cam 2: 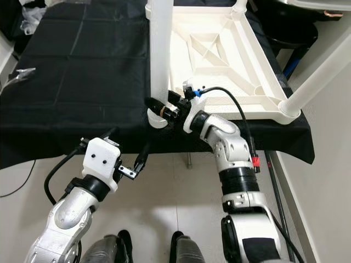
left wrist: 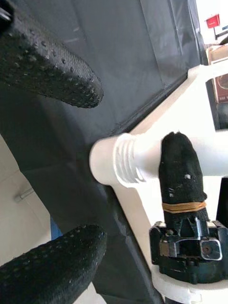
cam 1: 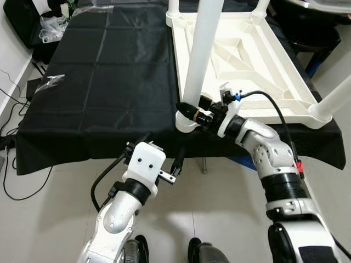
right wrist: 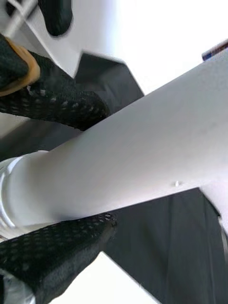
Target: Building children table
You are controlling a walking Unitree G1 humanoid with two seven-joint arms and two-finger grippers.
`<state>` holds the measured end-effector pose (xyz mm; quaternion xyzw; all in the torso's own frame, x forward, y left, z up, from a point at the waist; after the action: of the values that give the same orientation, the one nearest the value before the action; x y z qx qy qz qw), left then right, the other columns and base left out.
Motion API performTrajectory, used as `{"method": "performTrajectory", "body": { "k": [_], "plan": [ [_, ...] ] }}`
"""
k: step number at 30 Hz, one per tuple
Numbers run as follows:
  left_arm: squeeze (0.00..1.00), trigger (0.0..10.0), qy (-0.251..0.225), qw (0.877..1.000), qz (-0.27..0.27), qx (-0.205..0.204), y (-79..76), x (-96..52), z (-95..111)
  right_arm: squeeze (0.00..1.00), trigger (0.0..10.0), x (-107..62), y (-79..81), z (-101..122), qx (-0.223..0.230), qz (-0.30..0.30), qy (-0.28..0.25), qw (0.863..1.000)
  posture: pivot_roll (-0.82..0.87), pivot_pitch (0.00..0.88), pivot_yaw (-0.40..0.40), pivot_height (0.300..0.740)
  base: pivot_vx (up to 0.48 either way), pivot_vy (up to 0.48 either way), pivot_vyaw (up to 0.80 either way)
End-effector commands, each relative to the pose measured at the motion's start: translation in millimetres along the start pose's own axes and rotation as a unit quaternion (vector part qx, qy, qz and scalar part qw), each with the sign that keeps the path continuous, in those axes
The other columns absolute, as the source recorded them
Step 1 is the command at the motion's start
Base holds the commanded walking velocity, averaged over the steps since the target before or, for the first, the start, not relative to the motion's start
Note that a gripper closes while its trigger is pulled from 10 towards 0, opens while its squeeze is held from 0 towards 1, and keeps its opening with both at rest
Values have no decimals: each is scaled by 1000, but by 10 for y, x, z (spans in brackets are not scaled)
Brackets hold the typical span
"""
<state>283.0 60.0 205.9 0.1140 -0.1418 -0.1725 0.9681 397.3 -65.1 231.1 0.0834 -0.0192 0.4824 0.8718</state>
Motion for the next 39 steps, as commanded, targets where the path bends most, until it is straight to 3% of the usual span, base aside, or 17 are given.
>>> {"method": "performTrajectory", "body": {
  "k": [1,9,13,23,24,26,27,28,29,33,34,35,36,39],
  "plan": [
    [0,10000,1,1000,-1,2,-14,-23,1,0,10000,167,149,-25,-6,46,5,999,196,234,-70,740,0,0,0],
    [0,10000,1,1000,1,4,-12,-35,10,0,10000,313,205,48,-17,67,2,998,210,228,-75,740,0,0,0],
    [0,10000,1,1000,2,5,-15,-45,14,0,10000,475,252,85,-31,78,0,996,215,223,-82,740,0,0,0],
    [0,10000,1,1000,3,5,-11,-44,14,0,10000,573,246,70,-53,63,0,997,214,213,-82,740,0,0,0],
    [0,10000,1,1000,3,5,-8,-41,14,1000,10000,599,250,67,-50,58,-6,997,213,216,-82,740,0,0,0],
    [0,10000,2,1000,3,6,-7,-42,7,1000,10000,627,274,47,-52,58,-8,997,212,217,-83,740,0,0,0],
    [0,10000,3,1000,3,6,-8,-43,2,922,10000,654,290,34,-54,55,-9,997,213,218,-84,740,0,0,0],
    [0,10000,4,1000,3,6,-9,-46,-3,922,10000,677,312,15,-52,58,-7,997,215,221,-83,740,0,0,0],
    [0,10000,5,1000,3,6,-9,-50,-8,0,10000,704,320,17,-57,55,-8,997,215,221,-83,740,0,0,0],
    [0,10000,6,1000,5,6,-6,-52,-11,0,10000,756,296,35,-80,38,-9,996,216,222,-87,740,0,0,0],
    [0,10000,6,1000,5,8,-4,-53,-10,0,7647,768,275,32,-91,28,-6,995,216,224,-83,740,0,0,0],
    [0,10000,6,1000,5,8,-4,-53,-10,0,7647,768,275,32,-91,28,-6,995,216,224,-83,740,0,0,0],
    [0,10000,6,1000,5,7,-3,-53,-9,0,0,772,251,27,-97,18,-3,995,213,224,-85,740,0,0,0],
    [0,10000,6,1000,5,8,-1,-49,-7,0,0,773,209,28,-105,1,-3,994,214,225,-86,740,0,0,0]
  ]
}}
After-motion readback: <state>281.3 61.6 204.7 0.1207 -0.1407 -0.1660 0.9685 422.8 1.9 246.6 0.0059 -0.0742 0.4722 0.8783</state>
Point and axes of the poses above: a point about 5 cm out from each wrist's last joint towards the gripper, its own x axis pointing out of the wrist towards the gripper, its own z axis along the axis of the wrist's last joint, y = z × x, the point moved 6 cm from there along x, pointing out of the wrist towards the gripper, and after that the axes turned 4 degrees about x, right-handed, at the moved point
